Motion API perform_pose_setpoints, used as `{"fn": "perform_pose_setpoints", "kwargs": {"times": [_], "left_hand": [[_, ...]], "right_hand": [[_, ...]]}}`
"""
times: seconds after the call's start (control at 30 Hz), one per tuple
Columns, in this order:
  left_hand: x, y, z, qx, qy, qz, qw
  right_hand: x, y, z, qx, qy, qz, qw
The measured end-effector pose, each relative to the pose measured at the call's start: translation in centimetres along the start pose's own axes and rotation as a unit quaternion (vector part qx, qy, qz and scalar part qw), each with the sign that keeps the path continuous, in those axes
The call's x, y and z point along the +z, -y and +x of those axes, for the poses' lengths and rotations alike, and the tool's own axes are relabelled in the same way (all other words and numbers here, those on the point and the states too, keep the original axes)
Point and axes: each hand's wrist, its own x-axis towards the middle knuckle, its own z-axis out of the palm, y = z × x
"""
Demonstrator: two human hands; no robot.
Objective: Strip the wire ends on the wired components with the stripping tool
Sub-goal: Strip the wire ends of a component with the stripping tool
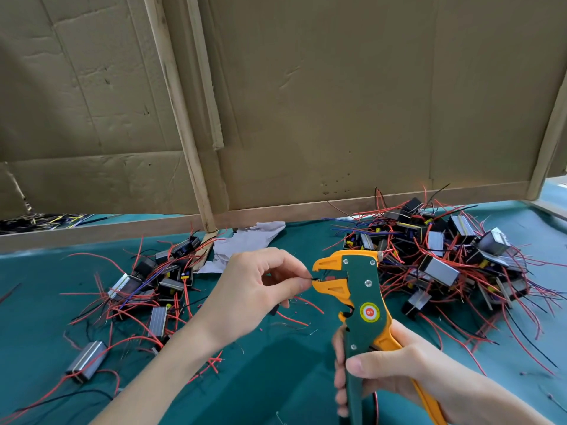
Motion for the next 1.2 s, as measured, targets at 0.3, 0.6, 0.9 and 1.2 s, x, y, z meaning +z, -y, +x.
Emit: {"fn": "perform_pose_setpoints", "kwargs": {"times": [0.3, 0.6, 0.9, 1.2], "left_hand": [[-0.1, -0.3, 0.0, -0.008, 0.006, 0.003, 1.0], [0.2, -0.2, -0.2, -0.023, 0.018, -0.045, 0.999], [-0.4, -0.4, 0.1, -0.016, 0.031, -0.032, 0.999], [-0.9, -0.9, 0.0, -0.014, 0.044, -0.039, 0.998]], "right_hand": [[-0.1, 0.3, -0.2, 0.012, 0.009, 0.004, 1.0], [-0.1, 0.1, 0.0, 0.008, 0.015, 0.004, 1.0], [-0.2, 0.2, -0.2, 0.007, 0.006, 0.009, 1.0], [-0.2, 0.0, -0.2, 0.001, -0.006, -0.013, 1.0]]}}
